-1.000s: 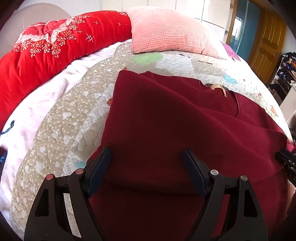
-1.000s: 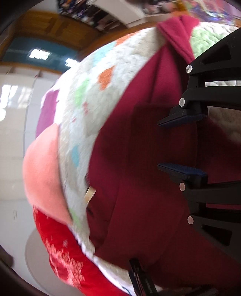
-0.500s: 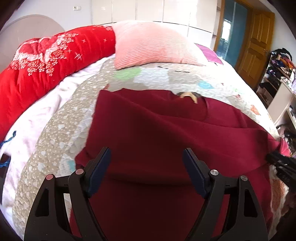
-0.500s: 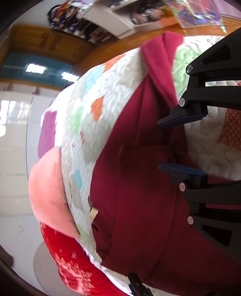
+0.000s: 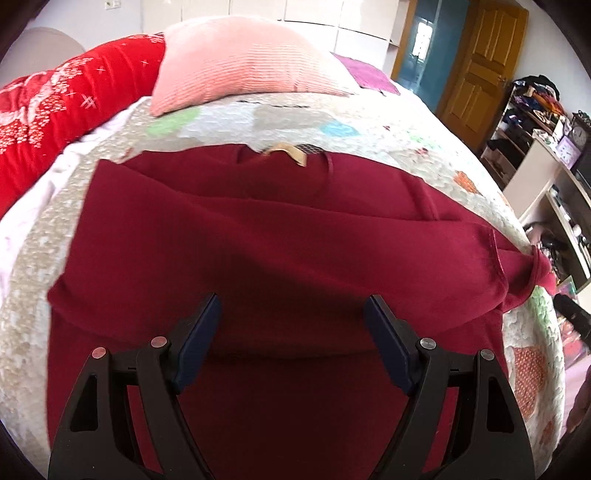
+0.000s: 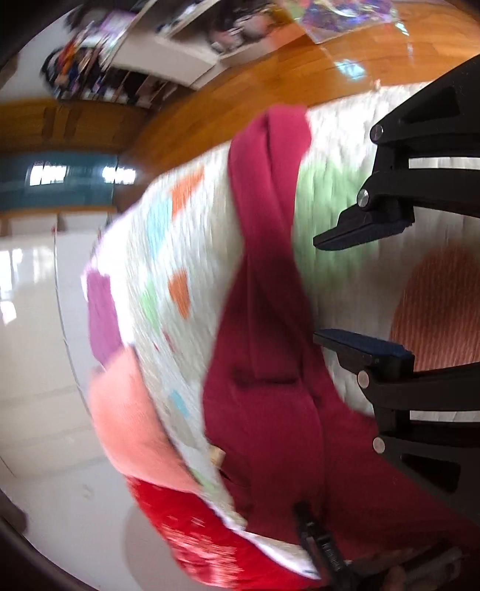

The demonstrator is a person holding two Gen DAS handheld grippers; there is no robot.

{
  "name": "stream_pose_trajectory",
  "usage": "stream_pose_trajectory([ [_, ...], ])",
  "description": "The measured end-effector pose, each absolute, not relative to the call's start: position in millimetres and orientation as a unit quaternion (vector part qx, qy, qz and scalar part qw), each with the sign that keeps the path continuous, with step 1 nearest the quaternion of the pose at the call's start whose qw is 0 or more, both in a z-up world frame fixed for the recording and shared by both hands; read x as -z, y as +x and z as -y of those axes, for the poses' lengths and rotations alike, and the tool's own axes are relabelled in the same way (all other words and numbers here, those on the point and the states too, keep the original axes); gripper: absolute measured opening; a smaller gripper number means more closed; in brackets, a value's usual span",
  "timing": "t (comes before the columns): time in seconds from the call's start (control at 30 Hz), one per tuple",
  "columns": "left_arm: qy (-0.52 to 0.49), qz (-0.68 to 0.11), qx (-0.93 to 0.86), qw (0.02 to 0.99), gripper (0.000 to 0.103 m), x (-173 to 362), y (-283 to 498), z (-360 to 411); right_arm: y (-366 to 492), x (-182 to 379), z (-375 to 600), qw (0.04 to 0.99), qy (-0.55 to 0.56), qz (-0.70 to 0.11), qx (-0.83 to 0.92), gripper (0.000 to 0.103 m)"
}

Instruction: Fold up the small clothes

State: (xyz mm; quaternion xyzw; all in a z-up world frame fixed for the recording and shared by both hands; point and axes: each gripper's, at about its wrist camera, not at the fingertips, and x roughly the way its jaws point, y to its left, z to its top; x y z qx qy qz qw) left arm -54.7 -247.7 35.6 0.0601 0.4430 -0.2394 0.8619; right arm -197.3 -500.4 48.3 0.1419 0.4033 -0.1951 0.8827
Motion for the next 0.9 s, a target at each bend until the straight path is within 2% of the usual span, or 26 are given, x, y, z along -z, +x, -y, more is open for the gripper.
stream_pose_trajectory([
  [0.23,0.079,-0.445,0.242,0.859,0.08,-29,-56,265,-231,-55,588,0.858,0.265,-0.362,0.249,0.049],
  [0.3,0.085,-0.443,0.24,0.86,0.08,-27,-56,269,-228,-60,602,0.856,0.292,-0.349,0.245,0.056],
  [0.37,0.089,-0.443,0.24,0.859,0.08,-27,-56,270,-210,-62,612,0.851,0.302,-0.357,0.238,0.064],
  [0.5,0.089,-0.444,0.242,0.858,0.08,-26,-55,270,-172,-57,630,0.833,0.313,-0.381,0.251,0.064],
  [0.67,0.093,-0.443,0.242,0.858,0.08,-25,-55,271,-136,-30,649,0.786,0.286,-0.46,0.299,0.065],
  [0.77,0.094,-0.441,0.244,0.859,0.08,-24,-54,271,-142,-16,662,0.774,0.317,-0.452,0.311,0.065],
  [0.83,0.094,-0.437,0.244,0.86,0.08,-24,-54,271,-152,-14,667,0.781,0.338,-0.43,0.301,0.049],
  [0.9,0.092,-0.44,0.246,0.859,0.08,-25,-54,270,-161,-16,668,0.798,0.334,-0.414,0.283,0.026],
])
